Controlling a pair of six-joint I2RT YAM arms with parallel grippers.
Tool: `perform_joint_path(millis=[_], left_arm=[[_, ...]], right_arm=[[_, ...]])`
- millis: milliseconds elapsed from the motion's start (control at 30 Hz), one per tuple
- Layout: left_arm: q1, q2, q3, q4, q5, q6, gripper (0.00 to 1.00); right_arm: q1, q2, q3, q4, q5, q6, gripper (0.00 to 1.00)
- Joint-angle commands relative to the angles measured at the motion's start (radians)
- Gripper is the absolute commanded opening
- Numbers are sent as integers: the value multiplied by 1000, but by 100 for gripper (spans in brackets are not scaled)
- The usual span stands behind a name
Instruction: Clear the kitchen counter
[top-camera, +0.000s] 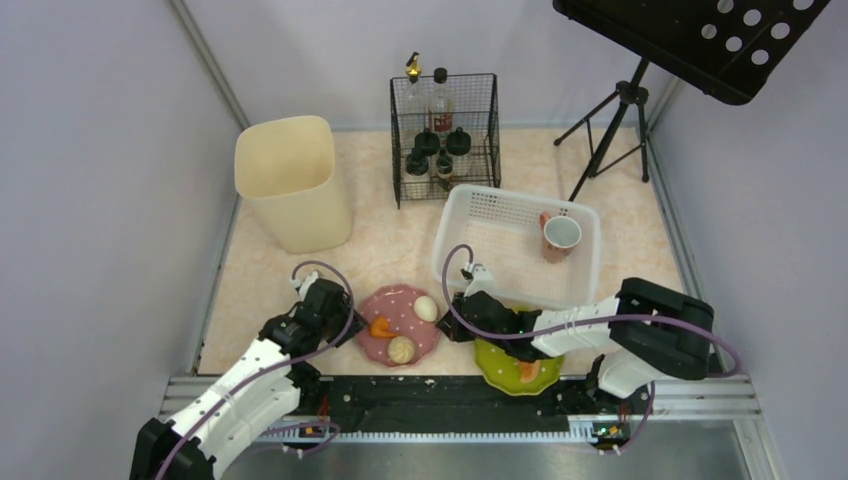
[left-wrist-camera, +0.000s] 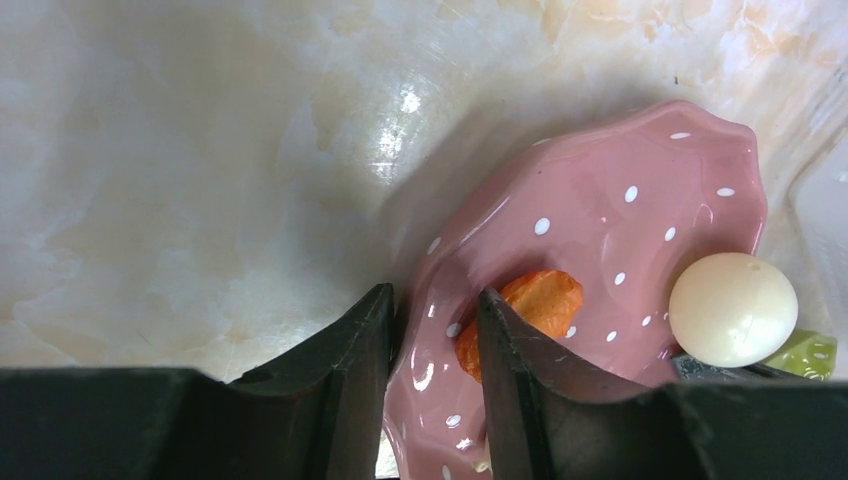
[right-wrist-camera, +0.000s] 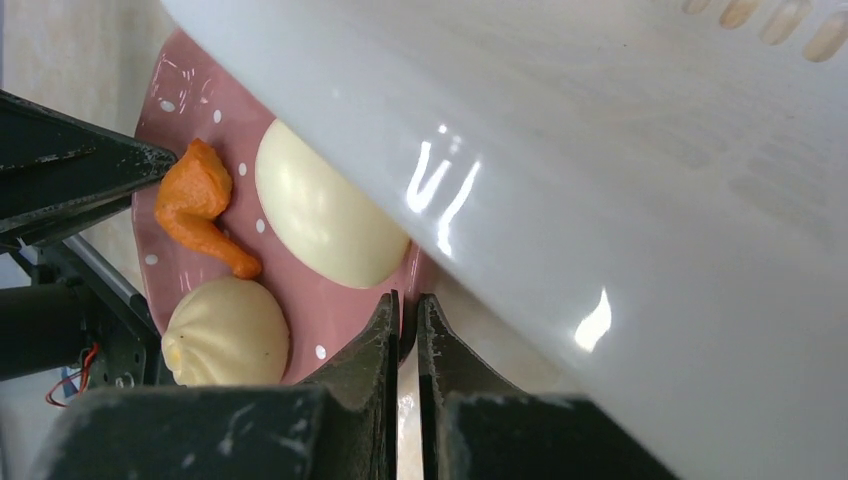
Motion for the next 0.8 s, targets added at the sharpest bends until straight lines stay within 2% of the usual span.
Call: perform_joint_path(millis=[0,433,767], left_arm=[[0,0,-27,24,44,2,44],[0,19,-22,17,75,24,47],[0,160,40,-1,76,30,47]], right_arm=[[-3,87,-68,-137,-33,1,0],[-3,57,-139,-156,-18,29,0],[-4,-30,-178,-201,19,32,0]])
